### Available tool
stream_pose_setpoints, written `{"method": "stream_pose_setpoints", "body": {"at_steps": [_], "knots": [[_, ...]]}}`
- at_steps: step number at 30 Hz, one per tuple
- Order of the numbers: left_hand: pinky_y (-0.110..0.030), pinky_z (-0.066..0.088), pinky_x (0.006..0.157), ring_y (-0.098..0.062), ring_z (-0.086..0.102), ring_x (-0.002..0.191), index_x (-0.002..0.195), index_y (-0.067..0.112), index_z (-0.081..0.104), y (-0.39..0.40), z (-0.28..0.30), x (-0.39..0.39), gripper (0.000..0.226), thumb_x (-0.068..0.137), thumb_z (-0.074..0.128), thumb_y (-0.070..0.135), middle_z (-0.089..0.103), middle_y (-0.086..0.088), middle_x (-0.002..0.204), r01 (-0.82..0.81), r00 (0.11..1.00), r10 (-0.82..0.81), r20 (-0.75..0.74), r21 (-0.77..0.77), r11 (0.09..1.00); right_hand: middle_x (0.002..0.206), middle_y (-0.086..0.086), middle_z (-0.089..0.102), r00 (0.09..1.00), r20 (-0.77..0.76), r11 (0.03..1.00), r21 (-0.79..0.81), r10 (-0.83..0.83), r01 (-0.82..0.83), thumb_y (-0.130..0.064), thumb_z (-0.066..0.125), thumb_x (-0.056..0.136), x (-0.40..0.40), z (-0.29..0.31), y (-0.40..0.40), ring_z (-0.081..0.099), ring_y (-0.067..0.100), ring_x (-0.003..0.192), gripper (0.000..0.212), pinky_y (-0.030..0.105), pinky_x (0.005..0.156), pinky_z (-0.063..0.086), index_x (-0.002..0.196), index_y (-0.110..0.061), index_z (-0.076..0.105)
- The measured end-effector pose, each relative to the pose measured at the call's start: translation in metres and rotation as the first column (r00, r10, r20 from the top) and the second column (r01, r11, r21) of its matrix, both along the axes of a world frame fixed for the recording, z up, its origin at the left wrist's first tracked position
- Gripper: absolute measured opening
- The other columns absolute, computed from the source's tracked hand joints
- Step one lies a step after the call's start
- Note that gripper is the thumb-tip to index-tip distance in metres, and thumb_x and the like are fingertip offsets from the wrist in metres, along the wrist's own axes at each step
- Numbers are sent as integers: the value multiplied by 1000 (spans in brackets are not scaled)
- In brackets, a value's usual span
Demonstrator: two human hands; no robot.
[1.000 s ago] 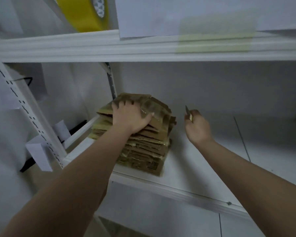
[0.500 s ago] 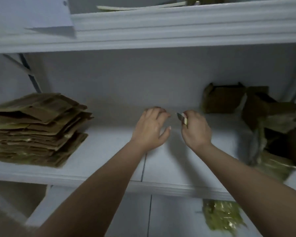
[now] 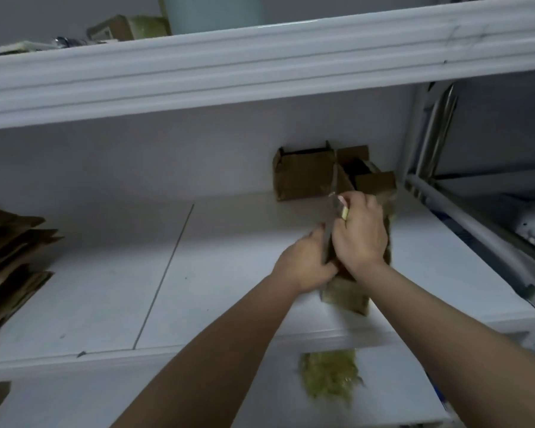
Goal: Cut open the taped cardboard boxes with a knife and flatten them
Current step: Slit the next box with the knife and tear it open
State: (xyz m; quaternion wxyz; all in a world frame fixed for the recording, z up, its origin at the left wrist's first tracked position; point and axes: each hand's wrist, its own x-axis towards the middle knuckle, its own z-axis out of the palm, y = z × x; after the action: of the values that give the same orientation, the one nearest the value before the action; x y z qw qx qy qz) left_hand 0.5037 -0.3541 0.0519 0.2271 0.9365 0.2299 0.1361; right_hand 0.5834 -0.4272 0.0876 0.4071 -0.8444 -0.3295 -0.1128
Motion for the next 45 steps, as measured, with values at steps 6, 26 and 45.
{"method": "stream_pose_setpoints", "body": {"at_steps": [6,26,45], "knots": [[-38,49,84,-34,61,102,136,19,48,33,-7,-39,45,93,43,9,66,-15,112,-285,956,273,111,114,952,121,6,50,994,-12,994,16,109,-109,-19,51,93,-10,-1,16,48,25,112,28,31,75,38,121,-19,51],[-38,57,76,-27,63,79,118,10,62,122,18,-296,24,98,49,10,68,-16,97,-787,613,789,-45,-120,605,107,1,65,804,-293,778,-231,517,-585,-52,52,90,-159,-63,129,61,27,99,40,29,73,44,117,-24,51],[-47,19,115,-26,24,144,144,29,42,131,17,-278,49,100,35,49,36,-1,153,-618,778,628,-3,174,766,99,15,62,709,-327,774,137,625,-618,-5,49,90,-164,-93,165,58,36,91,25,34,73,46,113,-9,58]]}}
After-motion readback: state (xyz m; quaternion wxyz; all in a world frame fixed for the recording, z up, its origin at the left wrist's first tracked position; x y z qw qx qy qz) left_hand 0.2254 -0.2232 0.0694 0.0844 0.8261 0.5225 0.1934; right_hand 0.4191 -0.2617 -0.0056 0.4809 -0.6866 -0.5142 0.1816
